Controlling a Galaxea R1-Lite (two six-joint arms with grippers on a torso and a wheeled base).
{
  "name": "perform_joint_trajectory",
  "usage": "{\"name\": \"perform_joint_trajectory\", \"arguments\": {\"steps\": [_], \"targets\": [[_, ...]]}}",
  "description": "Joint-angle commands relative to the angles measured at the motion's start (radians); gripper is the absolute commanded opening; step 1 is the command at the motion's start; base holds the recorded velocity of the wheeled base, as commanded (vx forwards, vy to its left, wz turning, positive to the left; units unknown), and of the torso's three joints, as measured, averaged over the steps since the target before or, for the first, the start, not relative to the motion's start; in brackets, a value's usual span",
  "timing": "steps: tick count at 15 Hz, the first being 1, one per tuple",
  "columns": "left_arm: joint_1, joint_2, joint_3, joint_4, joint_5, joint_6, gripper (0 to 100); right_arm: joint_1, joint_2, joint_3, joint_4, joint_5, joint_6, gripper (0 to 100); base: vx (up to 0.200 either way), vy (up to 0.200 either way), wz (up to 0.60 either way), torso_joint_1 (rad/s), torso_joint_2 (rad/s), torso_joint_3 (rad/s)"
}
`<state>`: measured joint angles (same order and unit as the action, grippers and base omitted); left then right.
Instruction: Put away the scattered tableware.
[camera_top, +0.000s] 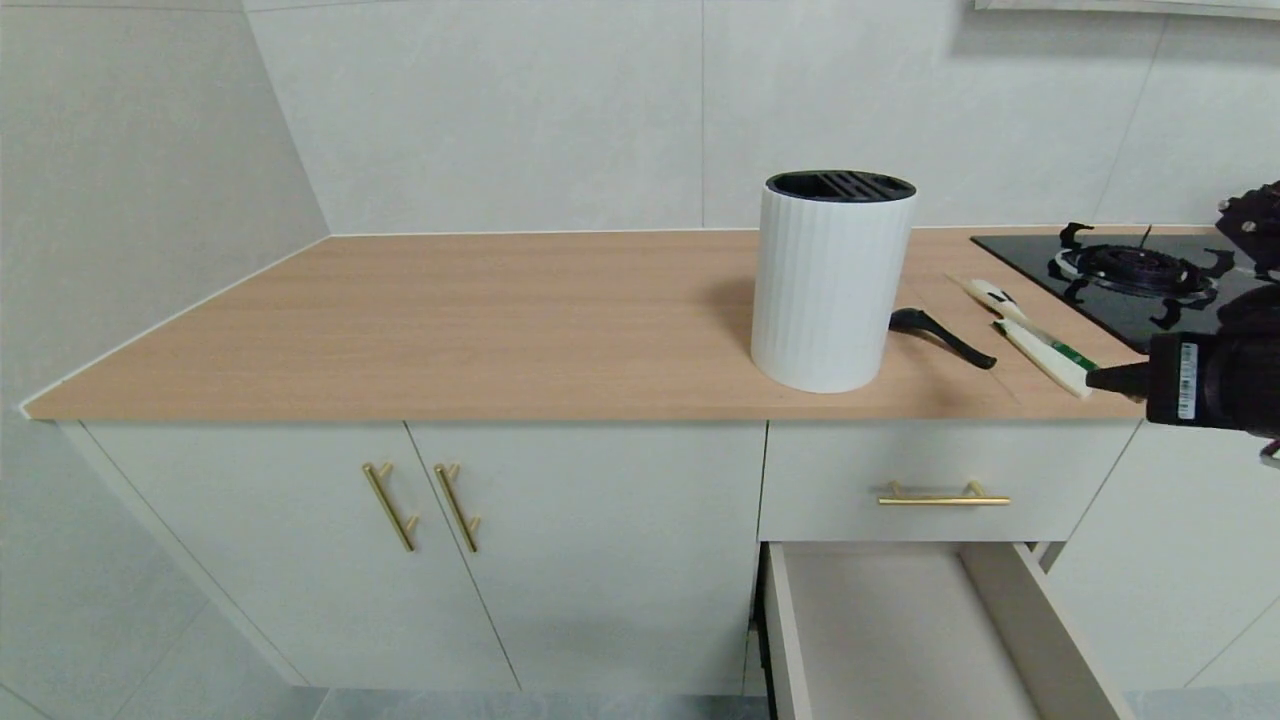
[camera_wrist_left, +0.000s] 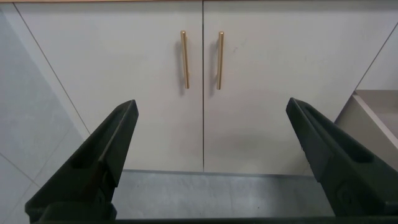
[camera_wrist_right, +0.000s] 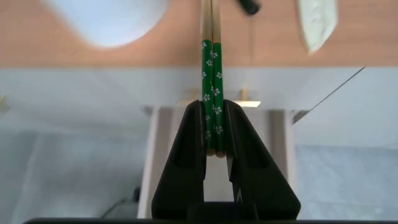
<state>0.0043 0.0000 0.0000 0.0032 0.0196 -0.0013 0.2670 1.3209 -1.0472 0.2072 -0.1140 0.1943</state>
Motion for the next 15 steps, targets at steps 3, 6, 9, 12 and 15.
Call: {"name": "perform_joint_trajectory", "arguments": {"steps": [3,6,9,12,15], "targets": [[0.0,0.0,0.0,0.0,0.0,0.0,100,0.029,-0.123,-0.013,0.21,0.154,-0.015,0,0.0,0.0,0.0,0.0,0.0,0.0],[0.0,0.0,0.0,0.0,0.0,0.0,100,0.029,-0.147,0.009,0.247,0.301,-0.082,0,0.0,0.0,0.0,0.0,0.0,0.0],[0.0,0.0,0.0,0.0,0.0,0.0,100,0.029,-0.111,0.05,0.238,0.315,-0.124,0,0.0,0.0,0.0,0.0,0.0,0.0],[0.0,0.0,0.0,0.0,0.0,0.0,100,0.029,-0.065,0.075,0.236,0.315,-0.151,0,0.0,0.0,0.0,0.0,0.0,0.0],[0.0,0.0,0.0,0.0,0.0,0.0,100,0.032,-0.048,0.101,0.236,0.315,-0.196,0,0.0,0.0,0.0,0.0,0.0,0.0]]}}
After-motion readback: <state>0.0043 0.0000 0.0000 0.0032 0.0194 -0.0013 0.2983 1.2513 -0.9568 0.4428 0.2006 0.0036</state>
